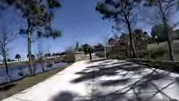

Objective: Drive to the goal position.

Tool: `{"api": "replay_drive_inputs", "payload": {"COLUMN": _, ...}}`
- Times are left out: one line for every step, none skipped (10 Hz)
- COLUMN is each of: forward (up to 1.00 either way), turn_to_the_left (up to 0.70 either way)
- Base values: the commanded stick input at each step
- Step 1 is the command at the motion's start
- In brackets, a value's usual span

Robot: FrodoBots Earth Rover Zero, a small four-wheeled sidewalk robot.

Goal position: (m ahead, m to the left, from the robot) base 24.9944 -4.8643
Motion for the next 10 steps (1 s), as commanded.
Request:
{"api": "replay_drive_inputs", "payload": {"forward": 0.0, "turn_to_the_left": 0.0}}
{"api": "replay_drive_inputs", "payload": {"forward": 0.0, "turn_to_the_left": 0.0}}
{"api": "replay_drive_inputs", "payload": {"forward": 0.0, "turn_to_the_left": 0.0}}
{"api": "replay_drive_inputs", "payload": {"forward": 0.0, "turn_to_the_left": 0.0}}
{"api": "replay_drive_inputs", "payload": {"forward": 0.7, "turn_to_the_left": 0.0}}
{"api": "replay_drive_inputs", "payload": {"forward": 0.7, "turn_to_the_left": 0.0}}
{"api": "replay_drive_inputs", "payload": {"forward": 0.7, "turn_to_the_left": 0.0}}
{"api": "replay_drive_inputs", "payload": {"forward": 0.7, "turn_to_the_left": 0.0}}
{"api": "replay_drive_inputs", "payload": {"forward": 0.7, "turn_to_the_left": 0.0}}
{"api": "replay_drive_inputs", "payload": {"forward": 0.7, "turn_to_the_left": 0.0}}
